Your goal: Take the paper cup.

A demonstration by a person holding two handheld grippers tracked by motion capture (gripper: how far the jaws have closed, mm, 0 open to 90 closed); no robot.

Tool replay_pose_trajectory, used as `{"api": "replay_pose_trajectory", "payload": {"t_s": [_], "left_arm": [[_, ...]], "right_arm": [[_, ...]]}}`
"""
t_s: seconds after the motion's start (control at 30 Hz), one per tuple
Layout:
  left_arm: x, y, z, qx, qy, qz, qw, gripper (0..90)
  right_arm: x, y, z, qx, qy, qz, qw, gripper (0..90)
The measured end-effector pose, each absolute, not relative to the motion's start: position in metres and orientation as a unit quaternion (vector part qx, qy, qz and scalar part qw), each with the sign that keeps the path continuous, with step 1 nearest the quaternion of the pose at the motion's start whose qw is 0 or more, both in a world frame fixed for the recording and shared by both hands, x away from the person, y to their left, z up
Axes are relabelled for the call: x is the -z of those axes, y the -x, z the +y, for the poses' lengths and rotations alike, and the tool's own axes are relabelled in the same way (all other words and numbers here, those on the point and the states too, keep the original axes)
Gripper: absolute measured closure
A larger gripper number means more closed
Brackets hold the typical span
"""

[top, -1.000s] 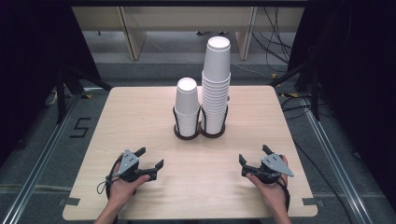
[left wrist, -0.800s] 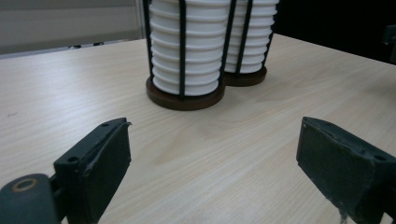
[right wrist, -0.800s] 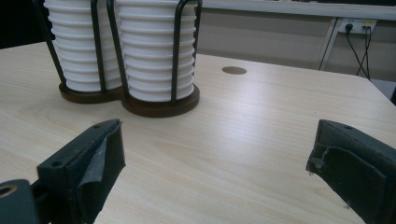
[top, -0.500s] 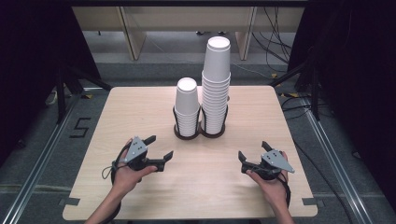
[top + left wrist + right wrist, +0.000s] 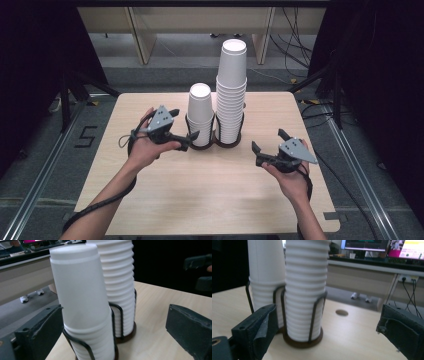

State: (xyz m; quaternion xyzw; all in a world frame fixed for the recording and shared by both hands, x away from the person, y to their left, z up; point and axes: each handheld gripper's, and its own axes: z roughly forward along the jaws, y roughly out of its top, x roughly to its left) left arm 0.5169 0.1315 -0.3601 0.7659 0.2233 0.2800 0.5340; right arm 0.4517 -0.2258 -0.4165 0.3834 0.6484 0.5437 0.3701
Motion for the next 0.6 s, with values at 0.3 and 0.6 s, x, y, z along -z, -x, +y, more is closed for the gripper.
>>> {"api": "replay_pose_trajectory", "payload": {"t_s": [0.3, 0.6], "left_arm": [[0.312, -0.561, 0.105, -0.253, -0.769, 0.241, 0.535, 0.4], [0.297, -0.584, 0.081, -0.245, -0.789, 0.225, 0.517, 0.3]], "right_arm": [[0.337, -0.49, -0.209, -0.566, -0.347, 0.649, 0.371, 2.3], [0.29, -0.521, -0.19, -0.57, -0.331, 0.653, 0.372, 2.3]]}}
